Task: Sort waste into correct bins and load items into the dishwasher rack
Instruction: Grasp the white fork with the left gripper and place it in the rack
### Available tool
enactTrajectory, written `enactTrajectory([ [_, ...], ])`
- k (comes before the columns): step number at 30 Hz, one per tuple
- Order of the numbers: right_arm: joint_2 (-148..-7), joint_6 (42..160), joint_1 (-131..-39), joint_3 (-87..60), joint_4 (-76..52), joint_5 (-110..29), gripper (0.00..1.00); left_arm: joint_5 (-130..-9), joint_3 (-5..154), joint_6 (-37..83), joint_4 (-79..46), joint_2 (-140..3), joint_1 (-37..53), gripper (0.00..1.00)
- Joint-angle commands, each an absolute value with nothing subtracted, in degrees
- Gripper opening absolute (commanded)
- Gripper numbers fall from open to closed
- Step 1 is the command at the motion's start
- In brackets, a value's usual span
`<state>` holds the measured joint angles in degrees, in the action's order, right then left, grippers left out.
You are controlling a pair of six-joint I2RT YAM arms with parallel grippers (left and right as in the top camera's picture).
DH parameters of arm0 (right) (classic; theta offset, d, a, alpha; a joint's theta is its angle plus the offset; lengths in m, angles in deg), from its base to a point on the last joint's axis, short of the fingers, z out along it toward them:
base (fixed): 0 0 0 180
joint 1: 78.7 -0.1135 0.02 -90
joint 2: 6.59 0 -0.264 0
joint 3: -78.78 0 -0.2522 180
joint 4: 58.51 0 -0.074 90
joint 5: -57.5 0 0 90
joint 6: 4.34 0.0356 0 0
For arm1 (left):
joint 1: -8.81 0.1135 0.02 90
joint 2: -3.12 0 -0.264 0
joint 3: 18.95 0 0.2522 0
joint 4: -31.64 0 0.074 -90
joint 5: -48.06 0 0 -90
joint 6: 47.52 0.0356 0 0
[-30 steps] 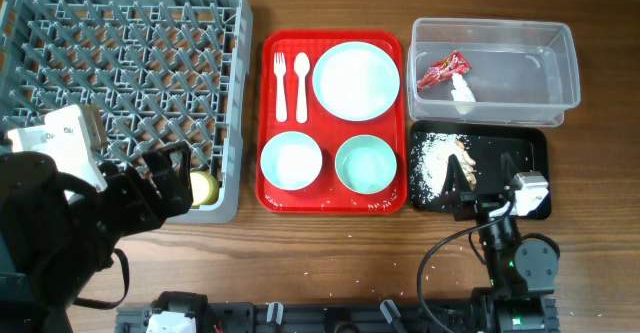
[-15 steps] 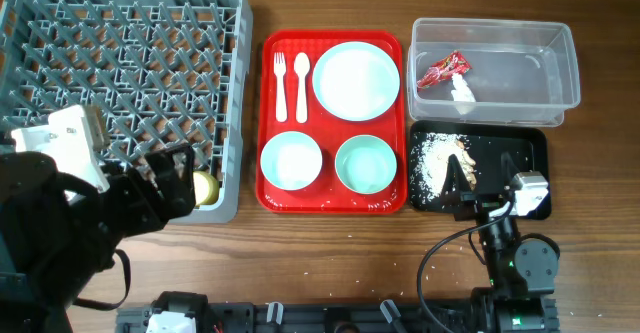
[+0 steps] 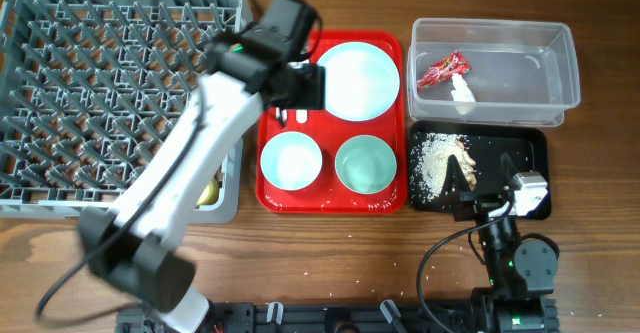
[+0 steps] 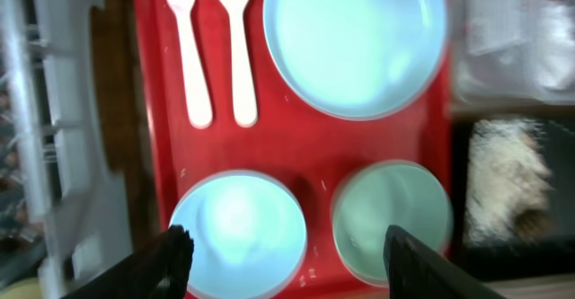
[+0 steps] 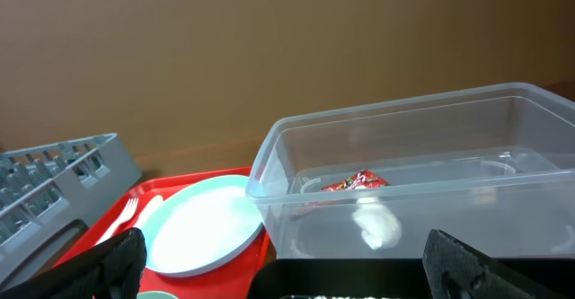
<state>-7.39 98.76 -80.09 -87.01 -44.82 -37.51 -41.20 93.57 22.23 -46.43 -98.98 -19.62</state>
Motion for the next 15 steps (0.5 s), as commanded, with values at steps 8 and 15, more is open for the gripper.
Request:
enactTrajectory([
  [8,-6.8,97.8,-79.8,-87.2,-45.2,-38.4,1.0,-38.6,93.4,19.3,-28.6,-123.3,-10.5,0.55],
  [15,-6.8,97.8,-79.8,-87.2,-45.2,-38.4,1.0,-40.0,93.4,21.3,-24.9,-128.8,-9.1,0.42],
])
